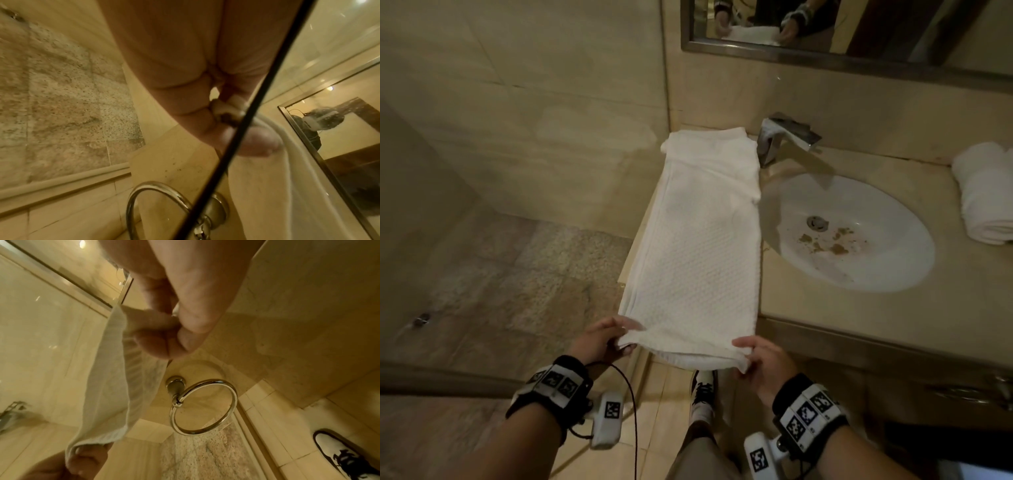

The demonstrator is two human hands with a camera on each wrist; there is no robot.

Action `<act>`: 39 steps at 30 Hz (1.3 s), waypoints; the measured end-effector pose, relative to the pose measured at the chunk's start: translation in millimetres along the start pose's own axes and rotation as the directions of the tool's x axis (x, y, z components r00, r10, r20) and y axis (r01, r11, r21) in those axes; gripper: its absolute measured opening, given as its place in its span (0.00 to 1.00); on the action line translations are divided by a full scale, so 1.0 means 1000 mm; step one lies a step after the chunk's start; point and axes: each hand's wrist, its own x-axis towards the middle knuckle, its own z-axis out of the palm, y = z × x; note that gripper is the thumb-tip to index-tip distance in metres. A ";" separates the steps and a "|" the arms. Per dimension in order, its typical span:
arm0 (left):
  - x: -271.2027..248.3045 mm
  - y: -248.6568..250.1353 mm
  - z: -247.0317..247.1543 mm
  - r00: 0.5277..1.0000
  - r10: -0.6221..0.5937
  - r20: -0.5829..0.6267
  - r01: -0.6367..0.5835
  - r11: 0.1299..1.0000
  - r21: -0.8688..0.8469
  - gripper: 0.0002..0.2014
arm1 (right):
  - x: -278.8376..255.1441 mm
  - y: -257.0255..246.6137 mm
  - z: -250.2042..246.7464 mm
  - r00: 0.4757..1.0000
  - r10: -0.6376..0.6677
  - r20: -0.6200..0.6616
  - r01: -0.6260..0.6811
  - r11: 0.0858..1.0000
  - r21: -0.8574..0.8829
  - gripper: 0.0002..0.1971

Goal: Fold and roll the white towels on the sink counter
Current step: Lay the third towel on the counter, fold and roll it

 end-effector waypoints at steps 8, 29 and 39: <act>-0.016 0.006 -0.006 0.987 -0.129 0.099 0.082 0.920 0.384 0.22 | -0.003 -0.002 -0.012 0.995 0.023 0.098 -0.027 0.999 0.042 0.21; 0.026 0.000 0.045 0.852 0.155 -0.500 0.047 0.928 0.369 0.15 | 0.027 -0.002 0.032 0.902 0.195 -0.386 -0.159 0.980 0.123 0.18; 0.018 -0.012 0.040 0.872 0.485 0.058 -0.272 0.385 0.882 0.08 | 0.037 -0.015 0.028 0.877 0.403 -0.264 -0.329 0.901 0.283 0.12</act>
